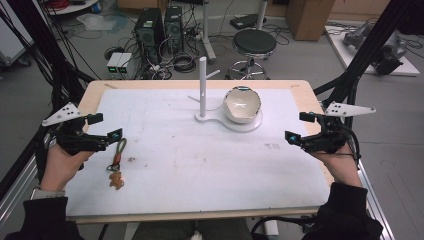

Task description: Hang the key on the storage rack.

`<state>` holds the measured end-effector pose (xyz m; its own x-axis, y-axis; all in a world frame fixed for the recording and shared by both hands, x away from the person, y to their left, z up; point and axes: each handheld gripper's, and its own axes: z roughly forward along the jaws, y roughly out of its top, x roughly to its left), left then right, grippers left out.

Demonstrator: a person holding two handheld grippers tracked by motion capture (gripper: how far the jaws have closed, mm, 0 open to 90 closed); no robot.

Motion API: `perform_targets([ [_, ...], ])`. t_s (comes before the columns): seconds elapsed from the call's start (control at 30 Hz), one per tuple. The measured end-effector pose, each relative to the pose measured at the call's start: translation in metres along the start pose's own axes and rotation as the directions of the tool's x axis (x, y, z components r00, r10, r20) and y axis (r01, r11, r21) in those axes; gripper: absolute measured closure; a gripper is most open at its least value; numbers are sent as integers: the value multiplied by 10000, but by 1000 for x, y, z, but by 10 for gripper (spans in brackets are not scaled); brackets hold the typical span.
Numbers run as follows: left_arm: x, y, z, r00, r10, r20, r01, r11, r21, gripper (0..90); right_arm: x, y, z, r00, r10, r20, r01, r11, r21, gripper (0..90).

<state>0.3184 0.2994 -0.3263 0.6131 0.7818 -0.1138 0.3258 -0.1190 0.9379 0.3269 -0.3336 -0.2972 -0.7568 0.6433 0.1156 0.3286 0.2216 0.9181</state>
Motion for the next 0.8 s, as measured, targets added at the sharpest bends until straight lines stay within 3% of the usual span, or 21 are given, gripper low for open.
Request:
perform_targets([
  [0.23, 2, -1, 3, 9998, -53, -173, 54, 10000, 42, 19, 0, -1, -2, 10000, 47, 79, -46, 10000, -23, 10],
  [0.37, 7, -4, 8, 9987, -360, -366, 364, 9993, 123, 19, -1, -3, -4, 9998, 91, 153, -90, 9999, -63, 10],
  [0.67, 13, -11, 30, 9968, -573, -559, 616, 9951, 779, 19, 0, -9, -8, 9996, 173, 230, -177, 9997, 188, 10],
  [0.8, 20, -18, 42, 9926, -788, -921, 897, 9886, 1209, 19, 1, -13, -12, 9994, 199, 270, -206, 9994, 263, 10],
])
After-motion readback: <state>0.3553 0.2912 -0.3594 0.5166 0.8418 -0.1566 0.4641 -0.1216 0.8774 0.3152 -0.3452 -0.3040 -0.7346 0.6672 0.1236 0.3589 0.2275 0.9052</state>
